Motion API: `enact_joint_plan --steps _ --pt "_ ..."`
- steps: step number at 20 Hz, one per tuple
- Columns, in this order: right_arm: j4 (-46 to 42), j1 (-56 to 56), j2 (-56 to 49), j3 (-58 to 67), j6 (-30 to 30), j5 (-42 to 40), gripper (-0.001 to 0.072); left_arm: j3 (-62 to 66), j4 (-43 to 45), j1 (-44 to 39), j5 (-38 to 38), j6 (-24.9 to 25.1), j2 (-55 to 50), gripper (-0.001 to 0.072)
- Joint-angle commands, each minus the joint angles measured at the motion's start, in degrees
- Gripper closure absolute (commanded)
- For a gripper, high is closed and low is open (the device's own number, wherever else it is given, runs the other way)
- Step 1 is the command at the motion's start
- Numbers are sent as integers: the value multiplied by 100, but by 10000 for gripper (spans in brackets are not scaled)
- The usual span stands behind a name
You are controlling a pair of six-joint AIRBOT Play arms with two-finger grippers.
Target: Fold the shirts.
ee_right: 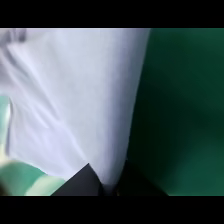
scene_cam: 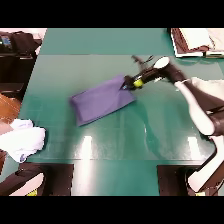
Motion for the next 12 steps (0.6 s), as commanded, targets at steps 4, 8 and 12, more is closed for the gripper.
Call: enact_joint_plan --steps 4,8,12 --pt "-1202 -2562 1370 42 385 -103 696 -2 -22 -763 195 -7 7 676" --pt "-1180 -4087 1746 42 385 -166 696 -2 -31 -990 533 -50 4 677" --pt "-1056 -4885 1784 42 385 -173 697 -2 -90 -1113 688 -52 4 676"
